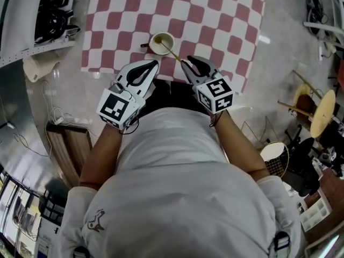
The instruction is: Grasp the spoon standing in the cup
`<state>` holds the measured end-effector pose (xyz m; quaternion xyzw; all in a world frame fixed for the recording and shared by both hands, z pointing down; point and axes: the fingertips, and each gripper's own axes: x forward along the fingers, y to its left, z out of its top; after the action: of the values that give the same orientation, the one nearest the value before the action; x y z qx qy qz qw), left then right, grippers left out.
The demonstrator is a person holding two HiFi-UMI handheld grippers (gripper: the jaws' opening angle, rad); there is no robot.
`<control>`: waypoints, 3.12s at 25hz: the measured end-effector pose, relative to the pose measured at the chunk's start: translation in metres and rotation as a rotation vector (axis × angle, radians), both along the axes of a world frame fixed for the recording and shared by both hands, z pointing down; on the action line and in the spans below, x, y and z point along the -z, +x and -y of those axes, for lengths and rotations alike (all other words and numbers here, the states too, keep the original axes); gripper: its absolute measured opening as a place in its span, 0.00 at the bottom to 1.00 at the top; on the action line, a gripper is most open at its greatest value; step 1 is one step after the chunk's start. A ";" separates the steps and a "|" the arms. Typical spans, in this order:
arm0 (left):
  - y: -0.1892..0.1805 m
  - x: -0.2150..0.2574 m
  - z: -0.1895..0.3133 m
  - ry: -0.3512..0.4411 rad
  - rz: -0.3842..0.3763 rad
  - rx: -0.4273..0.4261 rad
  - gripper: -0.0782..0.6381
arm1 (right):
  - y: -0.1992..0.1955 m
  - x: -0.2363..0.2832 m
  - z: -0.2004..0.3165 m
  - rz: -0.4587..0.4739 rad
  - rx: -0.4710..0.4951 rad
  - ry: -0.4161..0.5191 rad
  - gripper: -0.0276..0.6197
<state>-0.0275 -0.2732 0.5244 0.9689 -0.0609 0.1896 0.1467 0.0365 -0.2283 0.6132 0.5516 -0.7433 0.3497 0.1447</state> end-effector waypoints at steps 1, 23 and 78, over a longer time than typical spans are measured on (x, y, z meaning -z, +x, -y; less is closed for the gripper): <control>0.000 -0.003 -0.001 -0.006 0.004 -0.001 0.13 | -0.003 -0.005 0.000 0.009 0.004 -0.010 0.19; -0.003 -0.030 -0.004 -0.031 0.035 -0.007 0.13 | -0.019 -0.060 0.010 0.031 0.041 -0.097 0.15; -0.037 0.106 0.001 0.206 -0.176 0.064 0.13 | 0.015 0.165 0.009 -0.225 -0.084 0.326 0.09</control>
<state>-0.0648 -0.2742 0.4185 0.9893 -0.0979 0.0916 0.0573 0.0511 -0.2371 0.4482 0.6339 -0.7455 0.1668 0.1209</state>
